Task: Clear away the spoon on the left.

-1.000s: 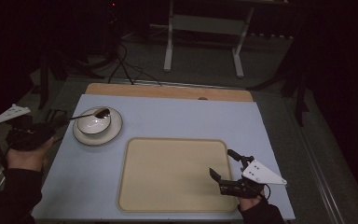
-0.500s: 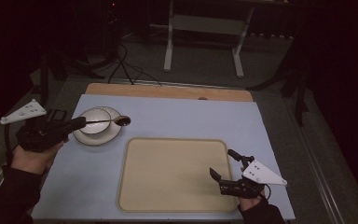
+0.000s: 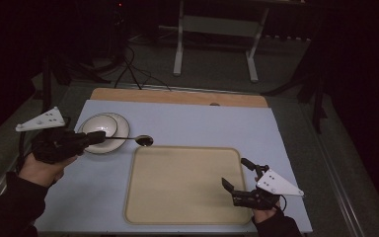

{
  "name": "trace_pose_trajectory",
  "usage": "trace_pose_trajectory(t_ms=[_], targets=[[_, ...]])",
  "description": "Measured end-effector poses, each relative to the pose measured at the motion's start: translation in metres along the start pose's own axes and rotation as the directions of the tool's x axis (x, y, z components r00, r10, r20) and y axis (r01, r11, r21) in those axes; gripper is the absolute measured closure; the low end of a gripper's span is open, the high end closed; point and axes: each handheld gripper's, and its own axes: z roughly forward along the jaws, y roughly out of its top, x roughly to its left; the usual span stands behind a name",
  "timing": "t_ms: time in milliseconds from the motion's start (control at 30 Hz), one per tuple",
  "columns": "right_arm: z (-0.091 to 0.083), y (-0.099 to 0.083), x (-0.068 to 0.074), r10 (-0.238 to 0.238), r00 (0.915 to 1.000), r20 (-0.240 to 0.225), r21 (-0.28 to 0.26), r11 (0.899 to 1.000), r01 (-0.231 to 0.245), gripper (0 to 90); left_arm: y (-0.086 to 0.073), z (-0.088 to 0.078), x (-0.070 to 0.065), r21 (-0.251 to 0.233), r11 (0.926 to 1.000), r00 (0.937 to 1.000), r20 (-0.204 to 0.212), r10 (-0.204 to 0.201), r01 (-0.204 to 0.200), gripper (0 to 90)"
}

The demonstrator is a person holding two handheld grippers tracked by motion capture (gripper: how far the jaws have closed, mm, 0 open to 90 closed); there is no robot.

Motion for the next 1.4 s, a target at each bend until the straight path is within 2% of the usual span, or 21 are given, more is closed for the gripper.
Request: trace_pose_trajectory(t_ms=[133,400,467,567,733,833,967,1033,1100,1200,1233,1267,1300,1400], targets=[[0.000,0.000,-0.001,-0.001,1.0000,0.002,0.001,1.000,0.001,13.4,0.003,0.003,-0.002,0.013,0.9998,0.9992,0.038,0.011,-0.011,89.8],[0.000,0.000,0.000,0.002,1.0000,-0.004,-0.003,1.000,-0.002,13.4,0.007,0.012,-0.008,0.045,0.9964,0.9939,0.086,0.068,-0.072,89.7],[0.000,0.000,0.000,0.003,1.0000,-0.005,-0.004,1.000,-0.003,13.4,0.008,0.014,-0.009,0.051,0.9949,0.9898,0.117,0.081,-0.087,89.7],[0.000,0.000,0.000,-0.002,1.0000,-0.007,-0.009,1.000,0.002,13.4,0.009,0.019,-0.011,0.064,0.9907,0.9799,0.168,0.108,-0.120,89.7],[0.000,0.000,0.000,0.000,1.0000,-0.007,-0.004,1.000,0.000,13.4,0.012,0.029,-0.020,0.108,0.9774,0.9622,0.224,0.154,-0.182,89.7],[0.000,0.000,0.000,-0.001,1.0000,-0.008,-0.005,1.000,0.000,13.4,0.014,0.034,-0.023,0.126,0.9709,0.9551,0.243,0.169,-0.204,89.6],[0.000,0.000,0.000,-0.001,1.0000,-0.008,-0.005,1.000,0.001,13.4,0.014,0.041,-0.025,0.150,0.9650,0.9474,0.272,0.169,-0.215,89.6],[0.000,0.000,0.000,0.001,1.0000,-0.010,-0.004,1.000,-0.001,13.4,0.013,0.044,-0.026,0.166,0.9602,0.9410,0.293,0.170,-0.225,89.6],[0.000,0.000,0.000,-0.001,1.0000,-0.009,-0.004,1.000,0.001,13.4,0.012,0.047,-0.026,0.186,0.9537,0.9318,0.321,0.169,-0.237,89.6],[0.000,0.000,0.000,-0.001,0.9999,-0.013,-0.002,1.000,0.001,13.4,0.008,0.053,-0.027,0.224,0.9417,0.9213,0.354,0.161,-0.251,89.6],[0.000,0.000,0.001,0.000,0.9999,-0.014,-0.001,1.000,0.000,13.4,0.007,0.055,-0.027,0.236,0.9380,0.9190,0.361,0.158,-0.254,89.6],[0.000,0.000,0.001,0.000,0.9999,-0.014,-0.001,1.000,0.000,13.4,0.007,0.055,-0.027,0.236,0.9380,0.9190,0.361,0.158,-0.254,89.6],[0.000,0.000,0.001,-0.001,0.9999,-0.014,0.000,1.000,0.001,13.4,0.006,0.059,-0.028,0.261,0.9304,0.9178,0.367,0.151,-0.257,89.6],[0.001,0.000,0.001,-0.003,0.9999,-0.014,0.002,1.000,0.003,13.4,0.006,0.064,-0.028,0.296,0.9193,0.9177,0.372,0.140,-0.260,89.6]])
